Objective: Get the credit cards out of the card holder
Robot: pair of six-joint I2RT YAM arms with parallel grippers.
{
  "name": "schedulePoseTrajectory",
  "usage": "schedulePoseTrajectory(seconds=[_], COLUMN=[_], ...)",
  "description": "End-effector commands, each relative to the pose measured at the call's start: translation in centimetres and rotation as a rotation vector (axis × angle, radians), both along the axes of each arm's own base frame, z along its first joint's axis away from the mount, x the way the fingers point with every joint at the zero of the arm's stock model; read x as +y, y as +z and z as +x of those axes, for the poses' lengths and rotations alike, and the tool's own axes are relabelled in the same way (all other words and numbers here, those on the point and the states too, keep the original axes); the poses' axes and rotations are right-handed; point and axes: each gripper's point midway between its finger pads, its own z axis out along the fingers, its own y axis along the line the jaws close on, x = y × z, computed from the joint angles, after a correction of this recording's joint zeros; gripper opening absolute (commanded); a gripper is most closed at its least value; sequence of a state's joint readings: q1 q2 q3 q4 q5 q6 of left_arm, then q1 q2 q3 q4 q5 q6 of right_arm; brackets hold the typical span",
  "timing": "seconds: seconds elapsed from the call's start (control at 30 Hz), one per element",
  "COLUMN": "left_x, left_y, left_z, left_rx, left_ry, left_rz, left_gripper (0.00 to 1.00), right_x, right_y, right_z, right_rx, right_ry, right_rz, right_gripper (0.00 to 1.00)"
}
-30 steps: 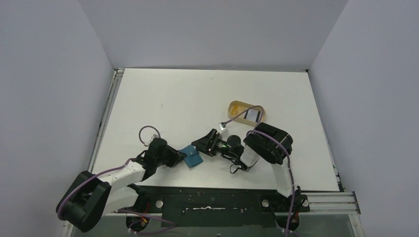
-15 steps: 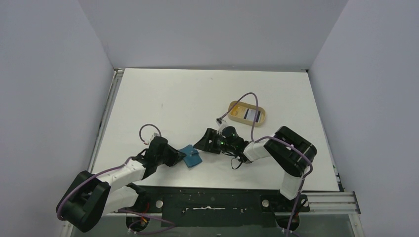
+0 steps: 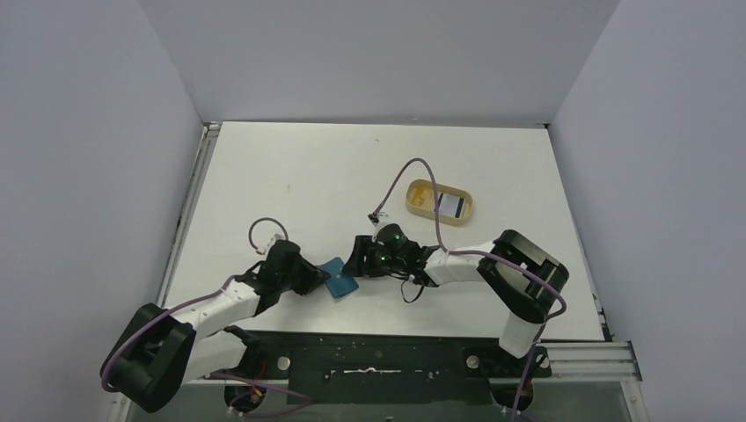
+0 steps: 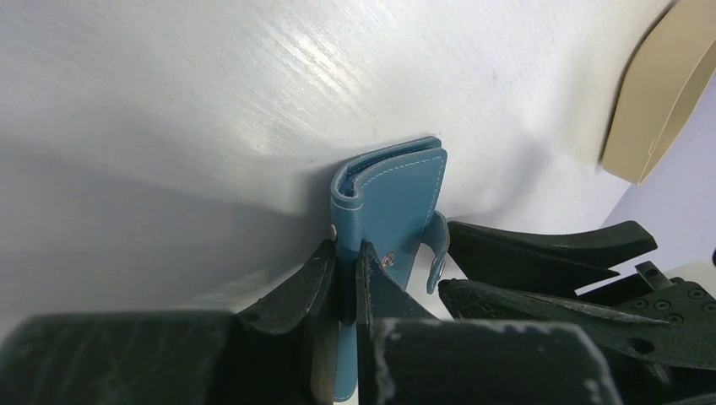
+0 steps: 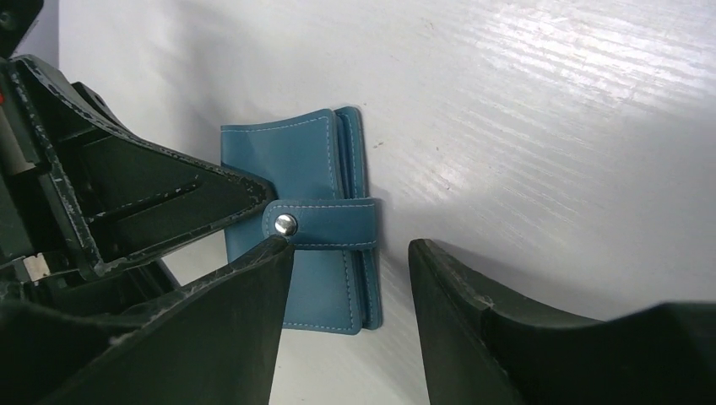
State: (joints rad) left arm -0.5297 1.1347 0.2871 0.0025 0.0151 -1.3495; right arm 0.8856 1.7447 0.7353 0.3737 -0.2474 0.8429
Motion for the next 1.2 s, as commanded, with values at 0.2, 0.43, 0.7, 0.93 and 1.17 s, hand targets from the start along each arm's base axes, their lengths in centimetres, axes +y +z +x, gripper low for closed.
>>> schedulePoseTrajectory(seconds=[0.2, 0.43, 0.7, 0.93, 1.17], left_x=[1.5, 1.4, 1.5, 1.4, 1.4], left_y=[-0.8, -1.0, -0.9, -0.9, -1.0], left_z=[0.0, 0.1, 0.2, 0.4, 0.6], left_rx=[0.015, 0.028, 0.030, 0.035, 0.041], left_ry=[0.006, -0.007, -0.010, -0.014, -0.015], left_rz=[0.102, 0.106, 0.112, 0.113, 0.112], left_gripper=[0.00, 0.00, 0.00, 0.00, 0.00], right_x=[0.6, 0.2, 0.1, 1.7, 2.2], right_y=[1.5, 3.4, 5.7, 4.4, 3.7], right_z=[0.6, 1.8, 3.6, 2.8, 1.7], right_rx=[-0.098, -0.147, -0.199, -0.180, -0.177], right_ry=[0.031, 0.016, -0.013, 0.044, 0.067], right_rz=[-0.098, -0.071, -0.041, -0.105, -0.142], right_gripper=[0.54, 0.54, 0.51, 0.43, 0.36])
